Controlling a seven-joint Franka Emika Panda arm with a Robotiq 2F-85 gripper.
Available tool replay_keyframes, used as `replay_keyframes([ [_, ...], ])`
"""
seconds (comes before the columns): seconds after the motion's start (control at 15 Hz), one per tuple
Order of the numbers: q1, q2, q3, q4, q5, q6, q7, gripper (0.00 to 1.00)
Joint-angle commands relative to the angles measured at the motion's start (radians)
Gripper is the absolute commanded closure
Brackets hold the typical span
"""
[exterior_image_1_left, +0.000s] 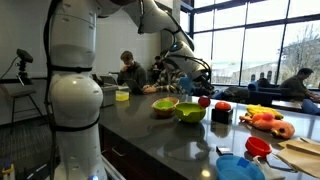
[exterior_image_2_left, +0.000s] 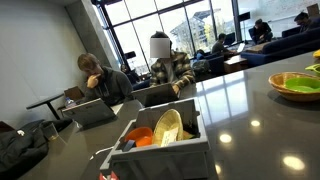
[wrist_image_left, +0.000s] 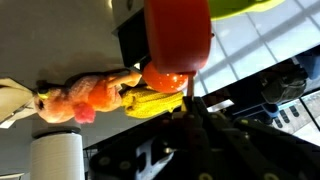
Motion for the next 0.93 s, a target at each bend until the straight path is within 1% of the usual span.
replay_keyframes([
  [0.0, 0.050, 0.001, -0.024, -0.046, -0.245, 0.045, 0.242, 0.99],
  [0.13, 0.066, -0.001, -0.026, -0.082, -0.394, 0.064, 0.390, 0.99],
  [0.2, 0.049, 0.009, -0.002, -0.053, -0.300, 0.078, 0.292, 0.99],
  [0.27, 0.053, 0.011, 0.000, -0.062, -0.321, 0.090, 0.323, 0.99],
  [0.67, 0.058, 0.017, 0.005, -0.067, -0.311, 0.136, 0.324, 0.99],
  [0.73, 0.095, 0.013, -0.059, -0.069, -0.314, 0.108, 0.315, 0.99],
  [0.87, 0.118, 0.014, -0.088, -0.076, -0.317, 0.113, 0.312, 0.99],
])
